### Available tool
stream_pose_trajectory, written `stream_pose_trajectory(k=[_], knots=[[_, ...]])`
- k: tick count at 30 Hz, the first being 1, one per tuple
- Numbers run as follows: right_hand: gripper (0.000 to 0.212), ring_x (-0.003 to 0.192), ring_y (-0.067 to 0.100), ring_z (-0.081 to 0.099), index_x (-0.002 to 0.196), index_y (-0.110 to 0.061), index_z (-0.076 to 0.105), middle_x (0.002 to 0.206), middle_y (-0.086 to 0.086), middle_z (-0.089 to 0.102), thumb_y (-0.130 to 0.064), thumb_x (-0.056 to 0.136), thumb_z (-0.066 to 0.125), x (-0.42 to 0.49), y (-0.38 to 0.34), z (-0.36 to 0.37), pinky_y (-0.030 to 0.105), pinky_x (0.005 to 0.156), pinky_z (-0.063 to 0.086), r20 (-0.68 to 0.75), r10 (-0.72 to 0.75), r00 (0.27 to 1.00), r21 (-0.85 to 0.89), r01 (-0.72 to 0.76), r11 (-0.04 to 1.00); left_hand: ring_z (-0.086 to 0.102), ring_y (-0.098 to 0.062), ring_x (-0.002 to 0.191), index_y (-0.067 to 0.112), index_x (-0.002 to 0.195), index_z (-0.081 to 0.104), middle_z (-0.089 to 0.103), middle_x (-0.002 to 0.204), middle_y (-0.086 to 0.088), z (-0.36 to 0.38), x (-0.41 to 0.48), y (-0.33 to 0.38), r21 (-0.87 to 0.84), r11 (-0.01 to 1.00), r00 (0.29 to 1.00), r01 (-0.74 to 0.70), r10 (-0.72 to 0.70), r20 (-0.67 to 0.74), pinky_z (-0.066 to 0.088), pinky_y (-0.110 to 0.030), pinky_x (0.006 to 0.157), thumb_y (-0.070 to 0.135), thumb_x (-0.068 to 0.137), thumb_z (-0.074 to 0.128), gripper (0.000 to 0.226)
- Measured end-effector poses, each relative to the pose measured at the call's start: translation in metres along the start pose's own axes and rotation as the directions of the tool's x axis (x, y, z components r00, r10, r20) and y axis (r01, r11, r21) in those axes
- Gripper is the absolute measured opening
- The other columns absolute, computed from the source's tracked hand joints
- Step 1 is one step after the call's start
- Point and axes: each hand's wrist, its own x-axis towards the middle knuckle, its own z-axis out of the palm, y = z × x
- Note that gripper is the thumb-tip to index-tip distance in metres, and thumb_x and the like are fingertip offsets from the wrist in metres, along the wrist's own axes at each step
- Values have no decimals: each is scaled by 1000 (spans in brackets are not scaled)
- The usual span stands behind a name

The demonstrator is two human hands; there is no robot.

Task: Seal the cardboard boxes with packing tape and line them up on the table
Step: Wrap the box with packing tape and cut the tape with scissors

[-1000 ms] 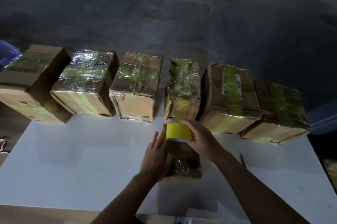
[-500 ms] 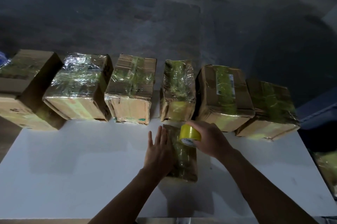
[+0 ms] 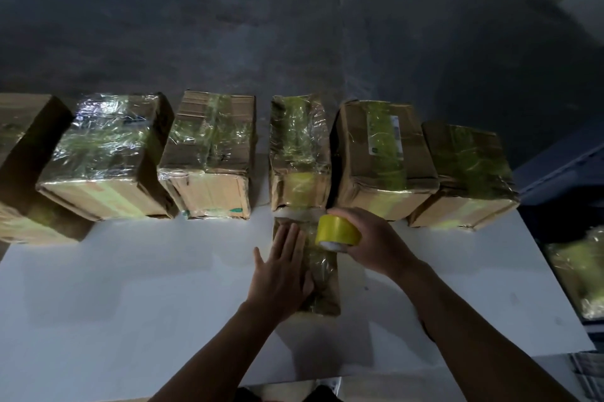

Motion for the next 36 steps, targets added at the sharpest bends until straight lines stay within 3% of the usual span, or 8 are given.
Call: stream_pose_trajectory(k=[5, 10, 14, 17, 20, 24, 30, 36], knots=[[61, 90, 22, 64, 128, -26, 57, 107, 2, 67, -22, 71, 81, -16, 32, -10, 28, 68, 48, 31, 50, 998, -161, -45, 986, 34, -37, 139, 6, 143, 42, 37, 151, -17, 2, 5, 5, 50, 999, 1000, 12, -13, 18, 46, -68, 87, 49, 87, 32, 71], [62, 97, 24, 62, 132, -25, 53, 113, 3, 64, -39, 76, 76, -13, 37, 2, 25, 72, 42, 83, 163, 983, -217, -142, 966, -2, -39, 147, 24, 154, 0, -2, 160, -17, -4, 11, 20, 88, 995, 995, 41, -48, 83, 18, -65, 111, 53, 96, 34, 73], [64, 107, 26, 57, 135, -30, 47, 121, 2, 58, -18, 76, 71, -14, 41, 5, 32, 82, 47, 148, 267, 952, -193, -237, 952, 3, -48, 144, 13, 153, 10, 5, 157, -27, -12, 17, 41, 130, 985, 991, 111, -120, 67, 12, -65, 112, 56, 94, 33, 77], [67, 107, 26, 56, 134, -32, 43, 120, 1, 56, -10, 76, 70, -13, 43, 11, 33, 80, 49, 162, 310, 937, -216, -273, 938, -7, -56, 140, 0, 150, -4, -6, 152, -38, -16, 26, 66, 211, 962, 962, 174, -212, 170, -1, -66, 111, 68, 92, 22, 93], [64, 108, 29, 55, 134, -31, 40, 123, 0, 54, -11, 80, 66, -12, 42, 13, 37, 86, 47, 156, 326, 932, -275, -276, 921, -13, -60, 136, -8, 138, -18, -20, 143, -42, -16, 34, 84, 203, 951, 923, 232, -281, 263, 2, -67, 110, 69, 91, 30, 103], [59, 111, 26, 53, 134, -30, 41, 125, -2, 53, -15, 81, 64, -13, 38, 13, 36, 90, 40, 142, 292, 946, -259, -249, 933, -12, -55, 139, -7, 146, -12, -16, 150, -38, -18, 35, 80, 62, 952, 916, 299, -304, 262, 7, -63, 114, 34, 96, 44, 85], [54, 97, 22, 58, 121, -15, 54, 116, 4, 58, -21, 73, 78, 6, 1, 9, 30, 74, 45, -111, 87, 990, 43, -83, 996, -8, -45, 144, -1, 150, -4, -5, 156, -28, -23, 16, 42, -226, 930, 955, 291, -269, 123, 7, -56, 118, 25, 98, 38, 72], [48, 97, 20, 56, 109, -11, 61, 107, 4, 58, -3, 65, 79, 36, -33, 8, 21, 72, 38, -193, -98, 976, 31, 105, 994, -5, -37, 147, 50, 148, -5, -3, 162, -7, -29, 0, 17, -675, 722, 970, 151, -241, -42, 20, -62, 113, 15, 96, 36, 74]])
